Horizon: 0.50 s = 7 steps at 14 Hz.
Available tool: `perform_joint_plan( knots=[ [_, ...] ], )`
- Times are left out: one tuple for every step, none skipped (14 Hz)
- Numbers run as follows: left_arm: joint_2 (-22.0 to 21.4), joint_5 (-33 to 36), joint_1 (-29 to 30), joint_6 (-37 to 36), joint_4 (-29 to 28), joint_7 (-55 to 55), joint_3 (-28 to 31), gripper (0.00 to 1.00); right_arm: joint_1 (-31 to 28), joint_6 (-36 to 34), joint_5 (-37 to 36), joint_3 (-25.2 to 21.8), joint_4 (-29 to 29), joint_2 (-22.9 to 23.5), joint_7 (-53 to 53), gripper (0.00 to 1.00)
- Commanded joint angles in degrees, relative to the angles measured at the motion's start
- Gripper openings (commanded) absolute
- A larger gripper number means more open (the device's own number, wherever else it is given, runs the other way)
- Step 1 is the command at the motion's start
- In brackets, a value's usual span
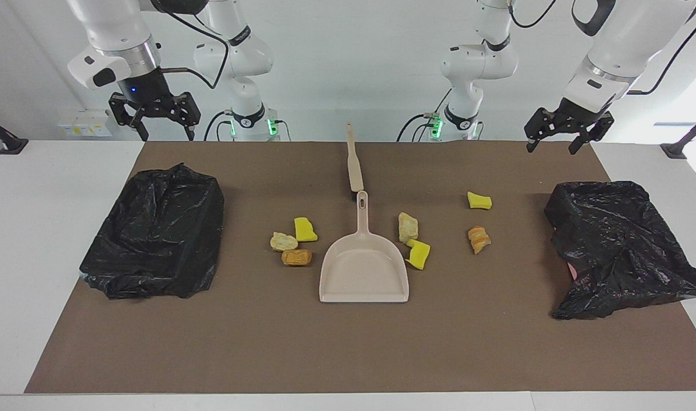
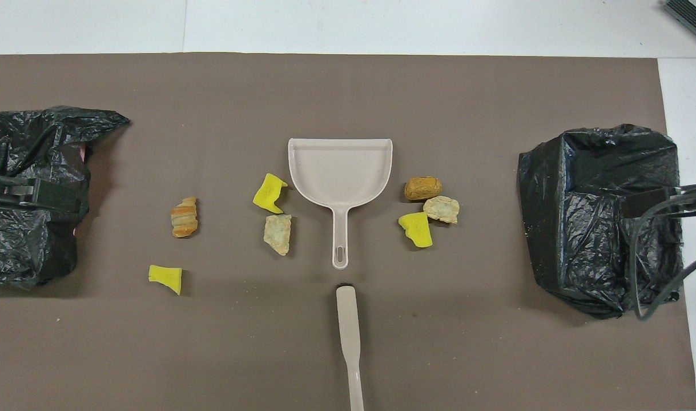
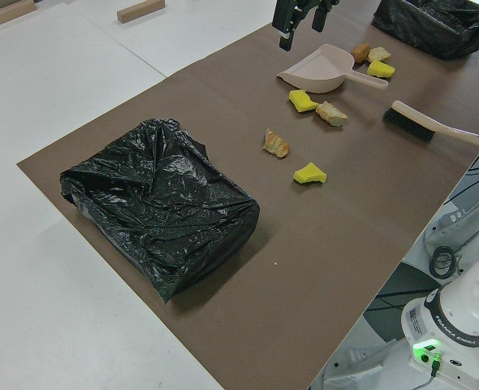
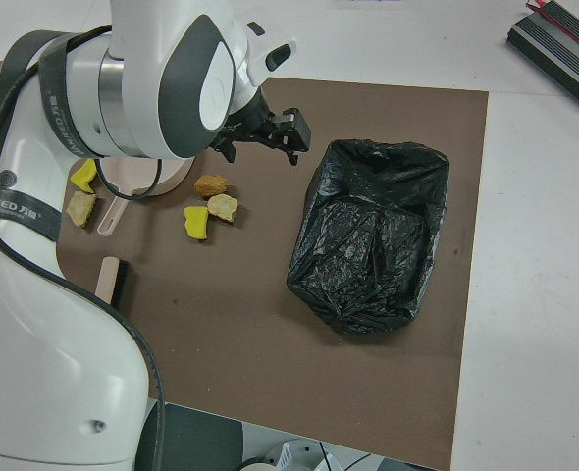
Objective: Sweep and dump trash in bin
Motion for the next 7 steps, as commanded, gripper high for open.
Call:
perform_joint_plan(
  knots=[
    [-0.84,-0.55,-1.06,-0.50,-0.56,-0.15,0.72,1.00,-0.61,-0.28,1.16,0.09,0.46,-0.07,-1.34,1.00],
    [-0.92,-0.64,-0.97,-0.59,-0.65,-0.24,0.72,1.00,-0.61,-0.28,1.16,0.09,0.46,0.02,-1.34,1.00],
    [-1.01,-0.64,-0.88,-0.59,-0.65,-0.16,0.72,1.00,-0.61,-0.28,1.16,0.09,0.46,0.02,-1.34,1.00],
    [-0.92,-0.64,-0.71,-0.59,-0.56,-0.24,0.80,1.00,-0.61,-0.28,1.16,0.09,0.46,0.02,-1.34,1.00],
    [-1.01,-0.55,-0.62,-0.59,-0.56,-0.24,0.81,1.00,-0.61,-0.28,1.16,0.09,0.46,-0.07,-1.34,1.00],
    [-1.01,-0.64,-0.71,-0.59,-0.56,-0.24,0.81,1.00,-0.61,-0.28,1.16,0.09,0.46,-0.07,-1.34,1.00],
    [-0.92,-0.64,-0.88,-0.59,-0.56,-0.33,0.81,1.00,-0.61,-0.28,1.16,0.09,0.46,-0.07,-1.34,1.00]
  ],
)
